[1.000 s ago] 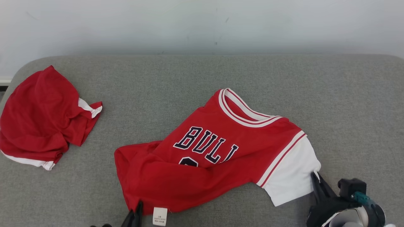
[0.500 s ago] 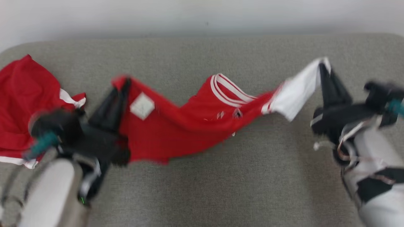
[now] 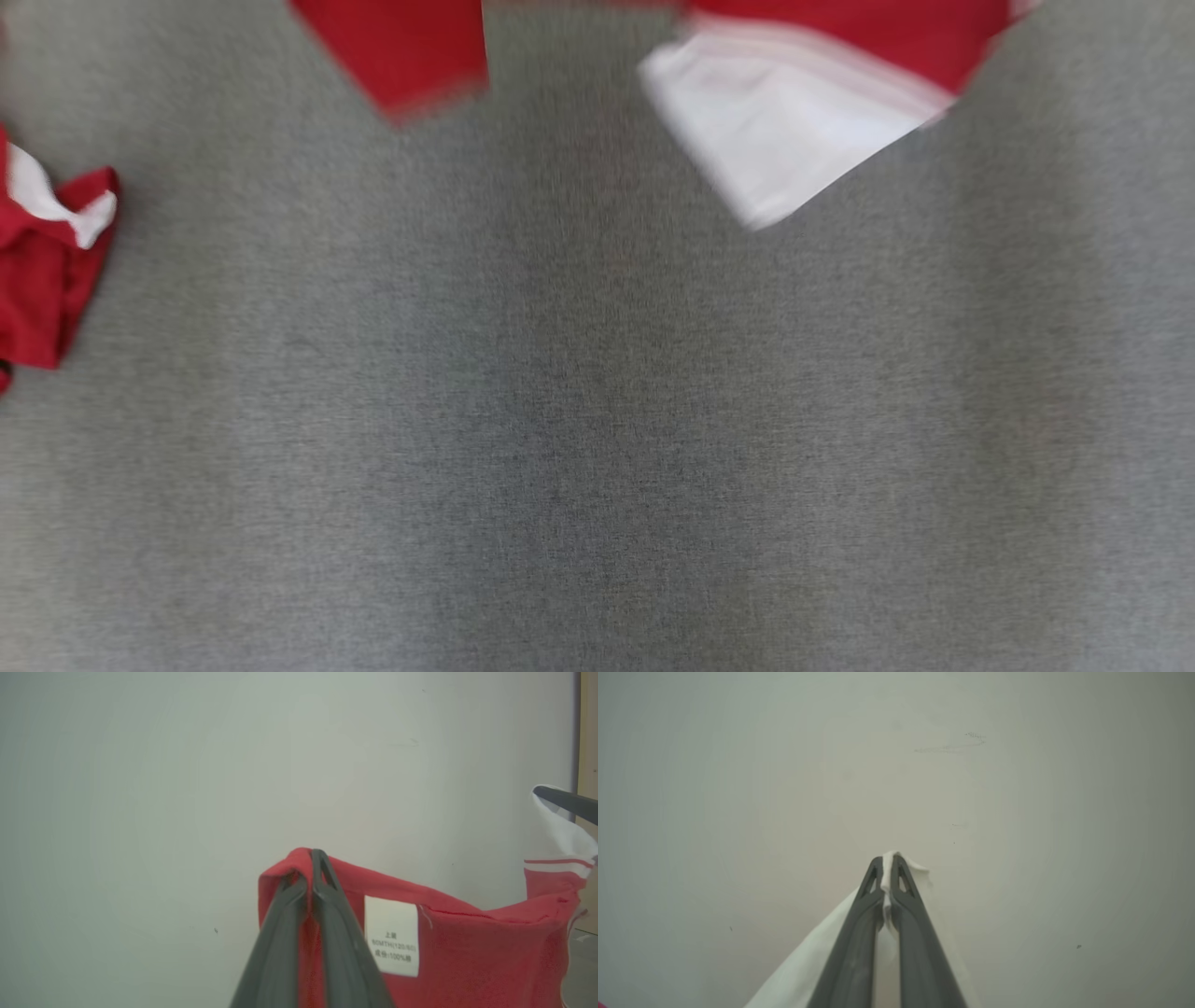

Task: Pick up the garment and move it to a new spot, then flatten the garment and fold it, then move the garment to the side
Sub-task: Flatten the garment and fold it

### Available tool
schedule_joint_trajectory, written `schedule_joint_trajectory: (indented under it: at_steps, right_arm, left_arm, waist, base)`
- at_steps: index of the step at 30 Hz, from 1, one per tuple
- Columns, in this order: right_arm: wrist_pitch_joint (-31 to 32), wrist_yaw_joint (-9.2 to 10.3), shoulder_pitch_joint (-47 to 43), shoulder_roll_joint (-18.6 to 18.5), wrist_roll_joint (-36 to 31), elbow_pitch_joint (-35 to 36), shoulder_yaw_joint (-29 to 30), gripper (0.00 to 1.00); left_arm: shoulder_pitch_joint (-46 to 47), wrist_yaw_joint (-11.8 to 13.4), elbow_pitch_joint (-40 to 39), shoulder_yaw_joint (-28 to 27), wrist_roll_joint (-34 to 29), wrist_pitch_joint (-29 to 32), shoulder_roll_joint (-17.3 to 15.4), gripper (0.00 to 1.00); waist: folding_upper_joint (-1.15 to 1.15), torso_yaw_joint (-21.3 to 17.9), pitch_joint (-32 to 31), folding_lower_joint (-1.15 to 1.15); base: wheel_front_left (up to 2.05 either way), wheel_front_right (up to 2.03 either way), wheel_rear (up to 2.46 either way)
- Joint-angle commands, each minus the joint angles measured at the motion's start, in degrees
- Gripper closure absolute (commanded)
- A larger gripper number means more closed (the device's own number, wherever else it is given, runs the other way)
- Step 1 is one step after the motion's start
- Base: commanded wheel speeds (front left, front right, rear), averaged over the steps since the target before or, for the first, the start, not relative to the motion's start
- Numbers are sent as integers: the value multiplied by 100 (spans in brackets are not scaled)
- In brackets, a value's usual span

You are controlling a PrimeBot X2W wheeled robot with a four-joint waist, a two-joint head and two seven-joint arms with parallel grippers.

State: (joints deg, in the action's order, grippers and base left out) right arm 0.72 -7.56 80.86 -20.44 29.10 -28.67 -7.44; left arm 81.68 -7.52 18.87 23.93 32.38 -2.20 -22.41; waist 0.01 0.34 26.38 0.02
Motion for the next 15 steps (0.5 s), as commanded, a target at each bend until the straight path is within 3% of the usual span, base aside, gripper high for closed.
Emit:
schedule_joint_trajectory:
  at_steps: [1, 9, 15]
  right_arm:
    - [131, 15, 518, -50, -118, -158, 4, 100]
    - [319, 15, 2704, 40, -573, -1107, -196, 100]
    - [274, 15, 3841, 75, -931, -1999, -397, 100]
  left_arm:
    - [505, 14, 257, 58, 175, -5, 23, 100]
    - [2636, 13, 1636, 350, 532, 67, 3, 100]
    - [3639, 14, 2450, 682, 796, 21, 29, 100]
  waist:
    - [-1, -48, 719, -2]
    - [-1, -236, 1137, -2]
    - [-1, -297, 1312, -2]
  base:
    - [0, 0, 0]
    - [0, 0, 0]
    - [0, 0, 0]
